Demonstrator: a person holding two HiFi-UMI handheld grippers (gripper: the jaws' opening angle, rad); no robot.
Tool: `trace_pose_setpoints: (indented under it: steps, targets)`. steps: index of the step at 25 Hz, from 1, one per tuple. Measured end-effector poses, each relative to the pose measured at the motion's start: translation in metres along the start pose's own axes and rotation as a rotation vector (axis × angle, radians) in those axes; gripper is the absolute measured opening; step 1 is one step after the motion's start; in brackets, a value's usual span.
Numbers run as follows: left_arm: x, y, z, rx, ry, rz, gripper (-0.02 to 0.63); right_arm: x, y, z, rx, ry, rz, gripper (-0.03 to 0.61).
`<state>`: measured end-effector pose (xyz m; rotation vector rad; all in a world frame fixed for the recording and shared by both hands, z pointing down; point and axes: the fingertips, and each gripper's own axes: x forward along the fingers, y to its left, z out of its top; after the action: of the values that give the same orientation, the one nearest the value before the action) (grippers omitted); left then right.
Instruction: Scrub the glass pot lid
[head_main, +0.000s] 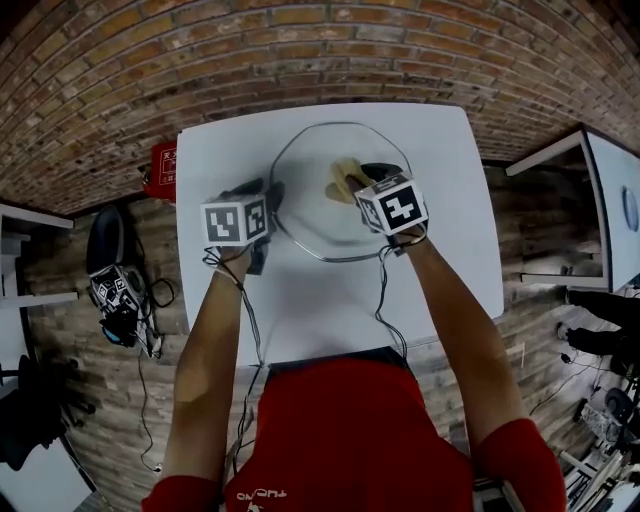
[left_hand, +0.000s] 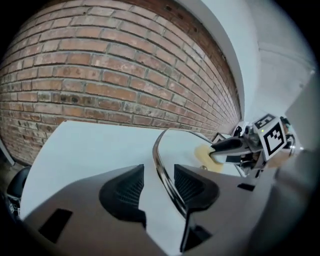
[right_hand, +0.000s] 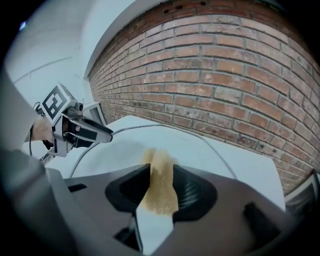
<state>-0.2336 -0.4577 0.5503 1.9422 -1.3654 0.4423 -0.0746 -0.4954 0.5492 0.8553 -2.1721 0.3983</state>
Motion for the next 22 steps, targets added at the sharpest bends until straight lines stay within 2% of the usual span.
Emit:
trace_pose_setpoints:
  steps: [4,7,10,17,22]
  targets:
    - [0.006,0.0,-0.005,-0.045,0.017,-0.031,0.178,0.007,0.002,-0.005,-0.011,0.01,0.02,0.136]
    - [0.009,-0.002,-0.006,-0.057,0.02,-0.053,0.175,0.007,0.005,-0.005,-0.034,0.017,0.013,0.089]
    - [0.011,-0.005,-0.006,-0.074,0.012,-0.062,0.14,0.004,0.01,0.001,-0.041,0.016,0.0,0.055]
    - [0.01,-0.004,-0.006,-0.089,0.004,-0.066,0.133,0.02,0.039,0.059,0.012,-0.083,0.03,0.053]
    - [0.009,-0.004,-0.006,-0.088,0.009,-0.069,0.133,0.049,0.038,0.083,0.047,-0.047,-0.029,0.053]
